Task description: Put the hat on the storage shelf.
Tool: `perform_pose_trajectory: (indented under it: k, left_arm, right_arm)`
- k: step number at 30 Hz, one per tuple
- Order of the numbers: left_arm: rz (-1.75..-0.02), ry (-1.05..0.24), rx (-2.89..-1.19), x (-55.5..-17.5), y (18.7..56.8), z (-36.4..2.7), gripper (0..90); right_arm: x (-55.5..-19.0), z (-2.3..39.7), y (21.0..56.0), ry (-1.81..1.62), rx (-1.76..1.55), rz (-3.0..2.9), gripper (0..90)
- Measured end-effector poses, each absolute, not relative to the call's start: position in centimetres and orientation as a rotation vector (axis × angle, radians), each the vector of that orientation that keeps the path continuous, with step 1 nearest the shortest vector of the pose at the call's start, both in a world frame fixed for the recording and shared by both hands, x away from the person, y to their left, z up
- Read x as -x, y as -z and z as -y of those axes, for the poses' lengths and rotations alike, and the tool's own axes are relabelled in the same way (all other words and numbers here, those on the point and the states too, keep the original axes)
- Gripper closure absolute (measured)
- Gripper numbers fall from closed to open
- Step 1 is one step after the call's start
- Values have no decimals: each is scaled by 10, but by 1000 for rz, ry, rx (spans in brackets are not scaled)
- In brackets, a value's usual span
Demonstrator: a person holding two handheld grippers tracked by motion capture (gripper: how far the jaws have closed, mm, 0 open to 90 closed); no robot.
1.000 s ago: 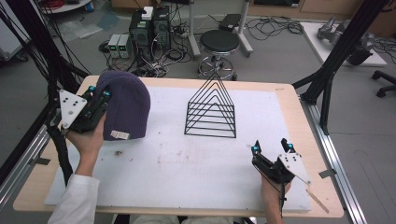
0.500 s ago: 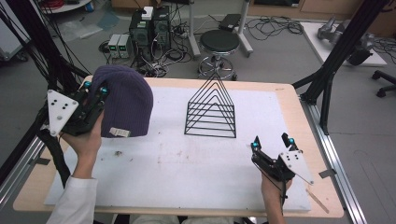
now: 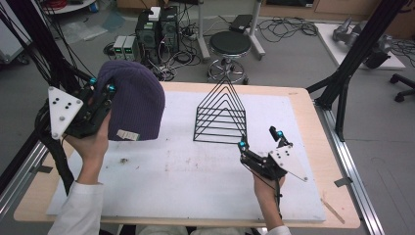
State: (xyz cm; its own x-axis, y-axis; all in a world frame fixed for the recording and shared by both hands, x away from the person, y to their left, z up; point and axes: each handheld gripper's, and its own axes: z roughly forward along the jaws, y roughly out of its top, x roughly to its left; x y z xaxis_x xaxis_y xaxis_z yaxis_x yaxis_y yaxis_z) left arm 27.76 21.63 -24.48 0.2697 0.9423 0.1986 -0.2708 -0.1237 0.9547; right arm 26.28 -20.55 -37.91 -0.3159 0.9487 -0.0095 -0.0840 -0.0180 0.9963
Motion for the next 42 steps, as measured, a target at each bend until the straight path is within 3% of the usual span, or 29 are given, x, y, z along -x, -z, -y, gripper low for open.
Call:
perform_pose_trajectory:
  k: [18, 39, 40, 42]
  left_arm:
    - [-687, -1197, -1228, -270, 225, -212, 773]
    - [-578, -1113, -1148, -248, 204, -184, 771]
    - [-572, -1109, -1149, -247, 204, -181, 770]
    - [-563, -1091, -1150, -248, 205, -176, 770]
  right_arm:
    - [-283, 127, 342, -1783, -832, -1506, 100]
    - [-299, 52, 344, -1956, -755, -1643, 101]
    - [-299, 51, 344, -1962, -756, -1646, 118]
    - [-298, 51, 344, -1986, -733, -1652, 266]
